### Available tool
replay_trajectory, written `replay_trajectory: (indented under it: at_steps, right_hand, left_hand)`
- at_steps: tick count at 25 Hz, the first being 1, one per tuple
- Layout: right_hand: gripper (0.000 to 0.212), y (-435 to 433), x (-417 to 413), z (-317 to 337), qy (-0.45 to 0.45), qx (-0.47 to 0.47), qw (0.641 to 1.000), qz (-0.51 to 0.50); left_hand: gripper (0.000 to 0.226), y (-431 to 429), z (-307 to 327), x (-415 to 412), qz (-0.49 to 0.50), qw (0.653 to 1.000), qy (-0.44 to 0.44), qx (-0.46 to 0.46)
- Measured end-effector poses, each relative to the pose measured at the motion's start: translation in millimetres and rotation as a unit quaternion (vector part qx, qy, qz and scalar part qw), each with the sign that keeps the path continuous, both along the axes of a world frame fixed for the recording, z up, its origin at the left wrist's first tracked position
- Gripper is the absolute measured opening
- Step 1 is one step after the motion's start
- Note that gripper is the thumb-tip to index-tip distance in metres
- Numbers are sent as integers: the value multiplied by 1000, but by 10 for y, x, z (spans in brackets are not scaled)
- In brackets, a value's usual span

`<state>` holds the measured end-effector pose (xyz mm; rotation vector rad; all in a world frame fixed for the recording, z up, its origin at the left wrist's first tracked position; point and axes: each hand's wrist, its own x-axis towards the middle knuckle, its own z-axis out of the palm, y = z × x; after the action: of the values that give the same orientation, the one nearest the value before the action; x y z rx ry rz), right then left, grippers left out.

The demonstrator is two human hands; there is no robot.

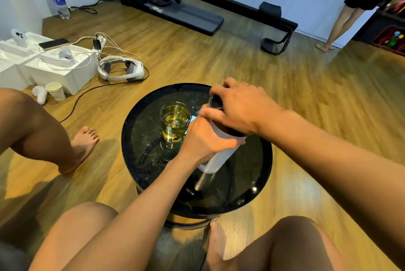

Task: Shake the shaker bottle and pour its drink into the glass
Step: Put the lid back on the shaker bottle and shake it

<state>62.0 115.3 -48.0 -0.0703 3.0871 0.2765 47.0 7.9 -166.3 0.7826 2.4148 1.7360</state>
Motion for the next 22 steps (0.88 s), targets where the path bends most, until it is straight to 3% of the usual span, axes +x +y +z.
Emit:
replay_trajectory:
  at_steps: [2, 5, 9, 13, 17, 22]
  right_hand:
    - [79, -19, -63, 11, -30, -17, 999, -2]
    - [67, 100, -19, 88, -42, -32, 991, 126]
    - [62, 36, -107, 0, -43, -45, 998, 27]
    - [51, 102, -13, 65, -19, -44, 987, 152]
    - [44, 45, -108, -23, -7, -68, 996, 60]
    - [46, 109, -68, 33, -17, -80, 987, 136]
  left_hand:
    - [59, -8, -16, 1, 4, 1000, -12, 10]
    - [86, -17, -14, 1, -6, 1000, -19, 9]
    - [79, -26, -11, -1, 1, 1000, -22, 0]
    - [83, -29, -21, 9, 8, 1000, -12, -3]
    - [84, -32, -9, 19, 3, 1000, -15, -1]
    - [83, -42, 4, 18, 11, 1000, -5, -2]
